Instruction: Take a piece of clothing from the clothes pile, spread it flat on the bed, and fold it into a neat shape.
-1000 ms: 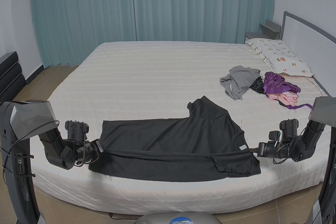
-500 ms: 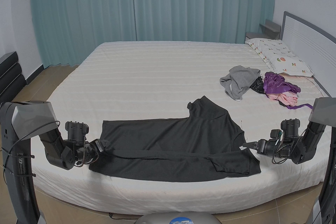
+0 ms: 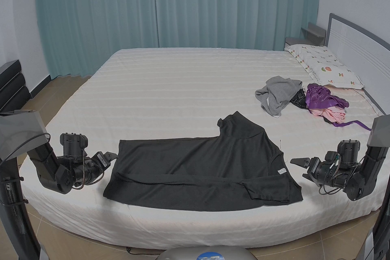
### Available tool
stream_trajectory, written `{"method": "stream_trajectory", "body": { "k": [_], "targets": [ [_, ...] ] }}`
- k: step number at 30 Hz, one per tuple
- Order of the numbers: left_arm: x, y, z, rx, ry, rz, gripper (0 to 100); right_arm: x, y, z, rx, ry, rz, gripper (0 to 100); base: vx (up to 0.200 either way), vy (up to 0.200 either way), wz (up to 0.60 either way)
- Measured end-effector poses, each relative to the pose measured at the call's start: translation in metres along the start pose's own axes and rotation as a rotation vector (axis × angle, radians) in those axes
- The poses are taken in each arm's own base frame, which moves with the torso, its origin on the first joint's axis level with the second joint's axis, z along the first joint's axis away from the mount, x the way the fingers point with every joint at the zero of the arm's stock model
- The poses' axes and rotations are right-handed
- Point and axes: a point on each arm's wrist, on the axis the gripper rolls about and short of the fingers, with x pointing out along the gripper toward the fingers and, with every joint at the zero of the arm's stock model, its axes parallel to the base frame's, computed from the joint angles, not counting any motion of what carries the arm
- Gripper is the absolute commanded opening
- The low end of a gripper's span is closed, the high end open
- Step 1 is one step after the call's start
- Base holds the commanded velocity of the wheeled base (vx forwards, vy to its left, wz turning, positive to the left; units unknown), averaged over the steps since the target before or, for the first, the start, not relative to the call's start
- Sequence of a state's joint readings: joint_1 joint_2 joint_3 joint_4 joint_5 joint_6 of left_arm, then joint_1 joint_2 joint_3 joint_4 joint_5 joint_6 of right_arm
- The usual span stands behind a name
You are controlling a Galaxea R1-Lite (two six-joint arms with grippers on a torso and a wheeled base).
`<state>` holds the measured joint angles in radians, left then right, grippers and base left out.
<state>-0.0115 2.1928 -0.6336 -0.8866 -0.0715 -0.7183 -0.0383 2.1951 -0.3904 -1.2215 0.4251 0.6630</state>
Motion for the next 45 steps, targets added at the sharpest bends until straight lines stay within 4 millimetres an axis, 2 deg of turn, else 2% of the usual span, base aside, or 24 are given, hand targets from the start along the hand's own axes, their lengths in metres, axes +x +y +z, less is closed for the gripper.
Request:
{"method": "stream_trajectory", "body": {
  "k": [10,28,40,45],
  "targets": [
    [0.005,-0.007,-0.005,-0.033,0.019,-0.023,100,-0.001,-0.002,-0.008,0.075,0.003,0.007,100,0.000,-0.180,0.00],
    [0.012,-0.025,0.001,-0.162,-0.019,-0.086,100,-0.002,-0.006,-0.014,0.090,0.025,-0.015,100,0.000,0.000,0.00],
    [0.013,-0.022,-0.020,-0.091,0.137,0.046,100,0.000,-0.006,-0.021,0.089,0.054,-0.021,100,0.000,0.000,0.00],
    [0.016,-0.022,-0.021,-0.049,0.146,0.060,100,0.003,-0.003,-0.025,0.080,0.069,-0.018,100,0.000,0.000,0.00]
  ]
}}
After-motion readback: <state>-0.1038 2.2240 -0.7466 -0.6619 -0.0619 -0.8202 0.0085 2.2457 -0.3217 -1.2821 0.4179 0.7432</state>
